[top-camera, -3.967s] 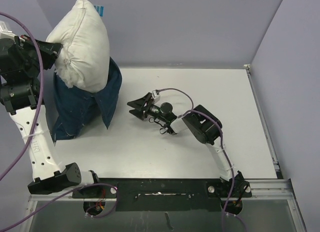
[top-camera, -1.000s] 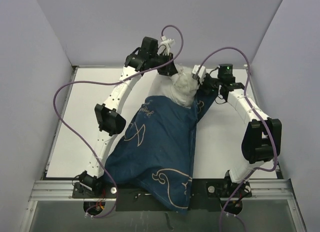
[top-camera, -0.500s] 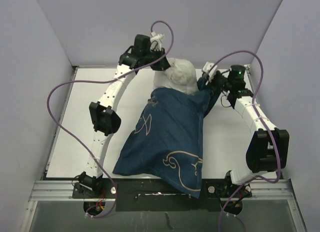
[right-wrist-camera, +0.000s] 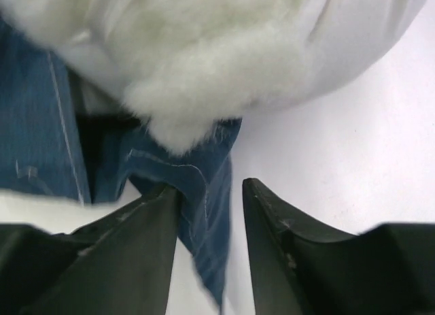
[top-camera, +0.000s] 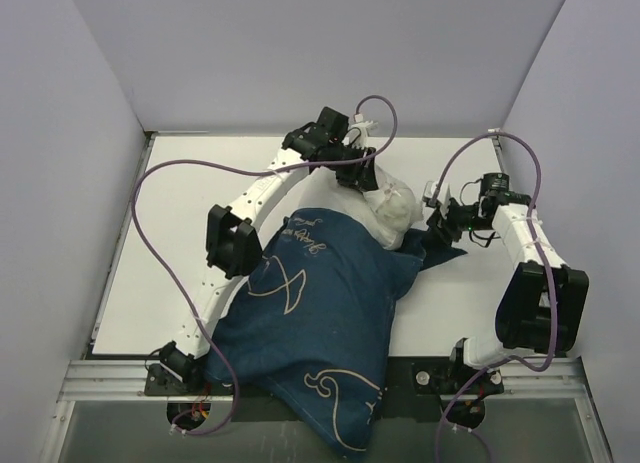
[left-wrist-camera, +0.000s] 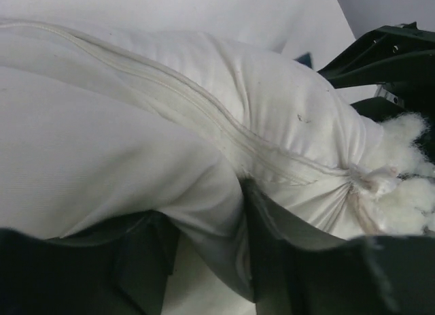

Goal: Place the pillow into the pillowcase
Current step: Stuff the pillow into the pillowcase.

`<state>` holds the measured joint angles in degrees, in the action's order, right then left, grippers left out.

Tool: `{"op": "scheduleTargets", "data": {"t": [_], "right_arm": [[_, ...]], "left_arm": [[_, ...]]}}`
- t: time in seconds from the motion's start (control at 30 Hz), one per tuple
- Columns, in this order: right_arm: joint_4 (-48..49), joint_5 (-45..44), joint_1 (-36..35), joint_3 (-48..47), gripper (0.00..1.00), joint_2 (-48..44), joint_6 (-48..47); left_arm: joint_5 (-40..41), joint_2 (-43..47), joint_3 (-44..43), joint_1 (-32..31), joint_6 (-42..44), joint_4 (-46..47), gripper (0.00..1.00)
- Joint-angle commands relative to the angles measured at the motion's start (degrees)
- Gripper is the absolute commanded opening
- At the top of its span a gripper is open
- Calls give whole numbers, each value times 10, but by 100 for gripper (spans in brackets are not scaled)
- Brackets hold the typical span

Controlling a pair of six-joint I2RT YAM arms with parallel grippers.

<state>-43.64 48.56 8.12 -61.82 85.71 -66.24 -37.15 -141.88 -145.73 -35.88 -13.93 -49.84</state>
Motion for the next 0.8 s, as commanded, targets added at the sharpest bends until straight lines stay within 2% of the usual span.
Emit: {"op": "scheduleTargets", "data": {"t": [0.0, 0.07, 0.2, 0.27, 0.37, 0.43, 0.53, 0.67, 0.7, 0.77], "right_arm": [[-143, 39, 32, -74, 49, 9, -130], [-211, 51, 57, -131, 58, 41, -177], [-373, 83, 108, -268, 69, 118, -260], [-389, 113, 122, -336, 75, 147, -212], [-419, 178, 98, -457, 86, 194, -104], [-384, 216, 61, -517, 91, 217, 31], [-243, 243, -2, -560, 98, 237, 280], [21, 171, -77, -549, 98, 251, 554], [57, 151, -90, -561, 98, 266, 579], [48, 112, -115, -637, 98, 328, 580]], "left_arm": [[-1, 32, -19, 21, -9, -53, 48], [33, 51, -35, 38, -41, -60, 61], [37, 129, -3, 80, -99, -32, 71], [39, 180, 41, 98, -107, -9, 76], [46, 257, 130, 127, -110, 22, 81], [51, 307, 185, 141, -107, 39, 85], [54, 384, 277, 163, -102, 66, 92], [71, 475, 430, 186, -76, 86, 98], [80, 494, 474, 192, -74, 88, 98], [76, 519, 554, 203, -82, 86, 98]]}}
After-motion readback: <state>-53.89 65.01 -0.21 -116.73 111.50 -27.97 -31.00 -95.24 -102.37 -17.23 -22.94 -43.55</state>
